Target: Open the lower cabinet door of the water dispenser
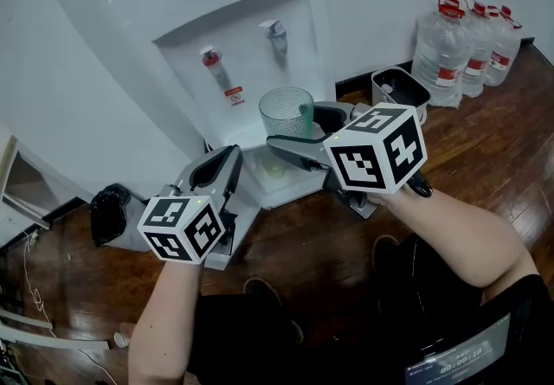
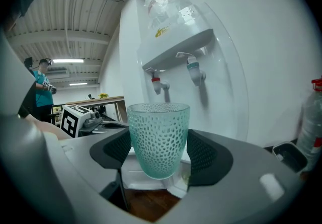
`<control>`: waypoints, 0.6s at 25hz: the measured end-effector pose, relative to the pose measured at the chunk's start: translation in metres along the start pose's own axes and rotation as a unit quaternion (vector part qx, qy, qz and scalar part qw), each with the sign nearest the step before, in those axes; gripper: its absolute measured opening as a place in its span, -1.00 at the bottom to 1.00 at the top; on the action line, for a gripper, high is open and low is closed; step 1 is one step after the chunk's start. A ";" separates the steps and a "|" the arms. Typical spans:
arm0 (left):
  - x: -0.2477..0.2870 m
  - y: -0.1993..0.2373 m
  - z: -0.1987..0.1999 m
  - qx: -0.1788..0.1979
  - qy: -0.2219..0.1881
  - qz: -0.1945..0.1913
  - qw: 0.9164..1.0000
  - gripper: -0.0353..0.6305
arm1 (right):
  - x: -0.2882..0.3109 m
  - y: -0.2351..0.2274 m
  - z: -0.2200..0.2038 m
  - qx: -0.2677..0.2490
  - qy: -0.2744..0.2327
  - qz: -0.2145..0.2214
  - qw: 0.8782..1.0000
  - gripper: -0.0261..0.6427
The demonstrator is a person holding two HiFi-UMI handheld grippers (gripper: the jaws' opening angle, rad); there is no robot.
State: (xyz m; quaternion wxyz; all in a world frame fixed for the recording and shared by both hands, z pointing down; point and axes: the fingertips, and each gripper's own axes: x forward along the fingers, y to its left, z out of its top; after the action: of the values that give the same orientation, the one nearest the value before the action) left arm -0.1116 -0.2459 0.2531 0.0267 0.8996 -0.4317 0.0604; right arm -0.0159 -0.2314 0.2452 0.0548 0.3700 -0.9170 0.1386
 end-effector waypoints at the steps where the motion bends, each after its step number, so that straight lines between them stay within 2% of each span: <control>1: 0.000 0.000 -0.001 0.001 0.002 -0.002 1.000 -0.30 | 0.000 0.001 0.000 -0.001 0.000 0.001 1.000 0.12; 15: 0.001 -0.002 -0.002 0.008 0.003 -0.006 1.000 -0.28 | 0.001 0.001 -0.003 -0.003 0.005 -0.002 1.000 0.12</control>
State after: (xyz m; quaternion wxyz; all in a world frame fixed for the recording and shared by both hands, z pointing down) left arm -0.1093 -0.2450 0.2556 0.0210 0.9020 -0.4259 0.0668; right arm -0.0173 -0.2302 0.2480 0.0605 0.3706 -0.9166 0.1375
